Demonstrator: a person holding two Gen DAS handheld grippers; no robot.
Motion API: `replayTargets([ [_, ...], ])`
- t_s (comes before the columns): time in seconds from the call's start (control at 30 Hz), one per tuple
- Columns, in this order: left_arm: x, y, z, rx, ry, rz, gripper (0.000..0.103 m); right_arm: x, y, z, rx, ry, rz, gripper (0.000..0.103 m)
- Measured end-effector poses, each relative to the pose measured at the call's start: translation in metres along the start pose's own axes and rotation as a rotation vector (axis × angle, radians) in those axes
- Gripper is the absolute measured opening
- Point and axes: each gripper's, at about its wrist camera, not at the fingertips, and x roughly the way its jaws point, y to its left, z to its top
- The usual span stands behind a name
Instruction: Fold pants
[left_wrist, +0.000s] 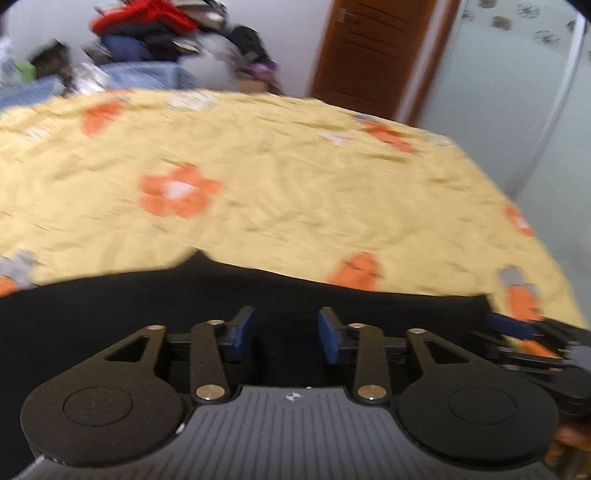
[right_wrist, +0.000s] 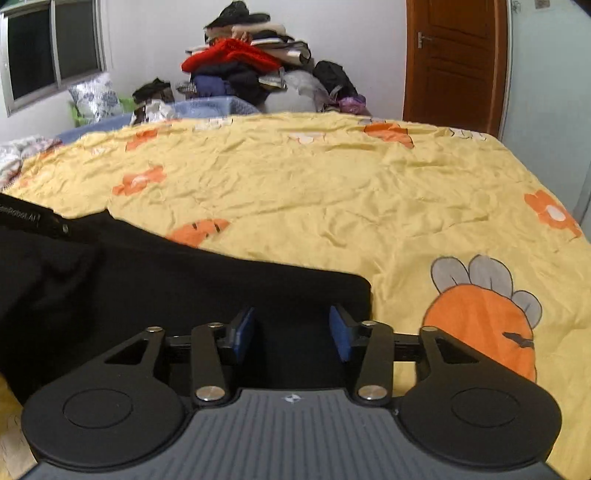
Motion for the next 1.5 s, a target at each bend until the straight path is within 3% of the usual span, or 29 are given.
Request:
replayTargets([
  [0.17, 0.003, -0.025, -0.009, 0.046, 0.046, -0.106, 0.069, -0.011, -0.002, 0.001, -0.014, -0.039, -0.007, 0.047],
  [0.27, 0.015, -0.038, -0.019, 0.109, 0.062, -0.086, 0.07, -0.021, 0.01, -0.012, -0.061, -0.001, 0.004, 0.047],
  [0.37, 0.024, -0.04, -0.026, 0.149, 0.08, -0.069, 0.07, -0.027, 0.016, -0.026, -0.143, 0.023, -0.043, 0.059],
  [0.5, 0.0, -0.029, -0.023, 0.08, 0.02, -0.074, 0.071, -0.046, 0.013, -0.029, -0.109, 0.003, -0.089, 0.059],
  [0.63, -0.029, -0.004, -0.021, 0.079, -0.025, 0.017, 0.076, -0.052, -0.006, -0.035, 0.021, -0.008, -0.01, 0.059],
  [0.73, -0.047, 0.021, -0.03, 0.11, -0.019, 0.11, 0.08, -0.048, -0.023, -0.042, 0.113, 0.015, -0.007, 0.059],
  [0.8, -0.055, 0.04, -0.036, 0.11, 0.007, 0.162, 0.08, -0.047, -0.023, -0.045, 0.098, 0.016, -0.012, 0.068],
  [0.87, -0.063, 0.058, -0.044, 0.114, 0.026, 0.221, 0.08, -0.047, -0.016, -0.045, 0.052, 0.017, -0.069, 0.074],
  [0.97, -0.076, 0.086, -0.057, 0.115, 0.046, 0.312, 0.081, -0.051, 0.001, -0.037, -0.004, -0.01, -0.143, 0.074],
  [1.07, -0.09, 0.108, -0.066, 0.095, 0.055, 0.342, 0.081, -0.055, 0.03, -0.025, -0.046, -0.06, -0.052, 0.074],
  [1.17, -0.104, 0.121, -0.073, 0.114, 0.05, 0.394, 0.082, -0.051, 0.075, -0.017, -0.168, -0.075, 0.038, 0.074],
  [1.27, -0.123, 0.139, -0.078, 0.134, 0.02, 0.503, 0.085, -0.047, 0.121, -0.018, -0.297, -0.091, 0.046, 0.074],
  [1.37, -0.143, 0.167, -0.077, 0.082, -0.004, 0.589, 0.089, -0.049, 0.167, -0.023, -0.413, -0.119, 0.156, 0.074],
  [1.5, -0.17, 0.206, -0.08, -0.076, -0.021, 0.541, 0.089, -0.047, 0.233, -0.032, -0.553, -0.164, 0.306, 0.074],
])
